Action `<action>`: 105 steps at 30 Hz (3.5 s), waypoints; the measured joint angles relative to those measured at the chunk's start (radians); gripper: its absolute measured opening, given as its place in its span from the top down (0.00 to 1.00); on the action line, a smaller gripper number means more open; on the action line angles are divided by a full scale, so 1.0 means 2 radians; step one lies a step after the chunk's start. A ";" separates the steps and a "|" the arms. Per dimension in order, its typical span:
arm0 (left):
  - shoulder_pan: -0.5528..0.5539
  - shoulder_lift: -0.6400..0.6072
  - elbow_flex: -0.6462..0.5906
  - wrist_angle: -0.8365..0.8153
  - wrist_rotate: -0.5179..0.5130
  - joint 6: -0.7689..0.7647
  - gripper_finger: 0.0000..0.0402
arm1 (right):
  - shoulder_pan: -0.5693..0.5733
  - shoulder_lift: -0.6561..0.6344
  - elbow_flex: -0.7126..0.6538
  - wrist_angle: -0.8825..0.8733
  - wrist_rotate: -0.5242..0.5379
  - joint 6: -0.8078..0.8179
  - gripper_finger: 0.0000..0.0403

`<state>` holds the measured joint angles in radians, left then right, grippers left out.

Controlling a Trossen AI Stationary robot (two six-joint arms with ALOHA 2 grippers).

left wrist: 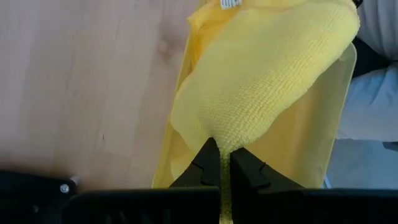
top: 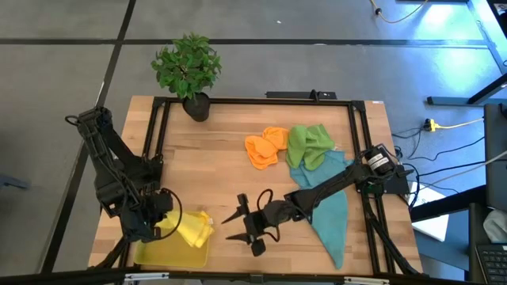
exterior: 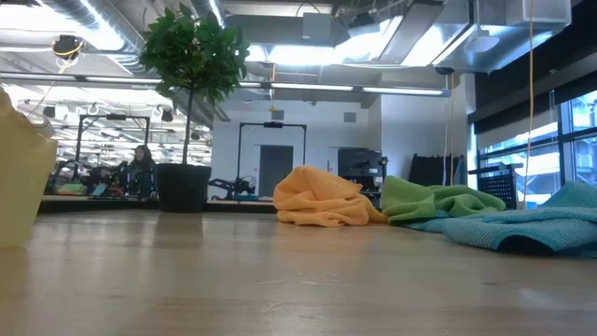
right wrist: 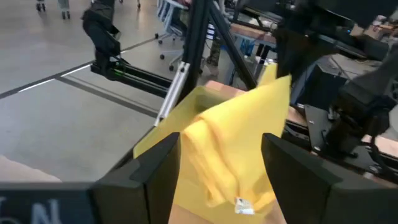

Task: Fold microfiber towels
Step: Put the folded yellow microfiber cloth into the yellow bin

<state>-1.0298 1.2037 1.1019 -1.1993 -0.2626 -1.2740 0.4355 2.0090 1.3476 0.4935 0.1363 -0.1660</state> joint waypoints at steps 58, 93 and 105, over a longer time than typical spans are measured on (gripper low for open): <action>-0.039 0.181 0.151 -0.103 -0.044 -0.052 1.00 | 0.000 0.000 0.000 -0.028 0.001 -0.006 0.45; 0.222 0.180 0.287 -0.116 -0.271 0.182 1.00 | 0.063 0.000 -0.001 -0.005 0.354 -0.154 0.39; 0.266 0.180 0.287 -0.092 -0.274 0.210 1.00 | -0.003 0.000 -0.001 0.003 0.345 -0.031 0.06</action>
<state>-0.4980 1.5642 1.6764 -1.3836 -0.8101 -0.8535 0.4291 2.0098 1.3464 0.4989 0.8256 -0.2281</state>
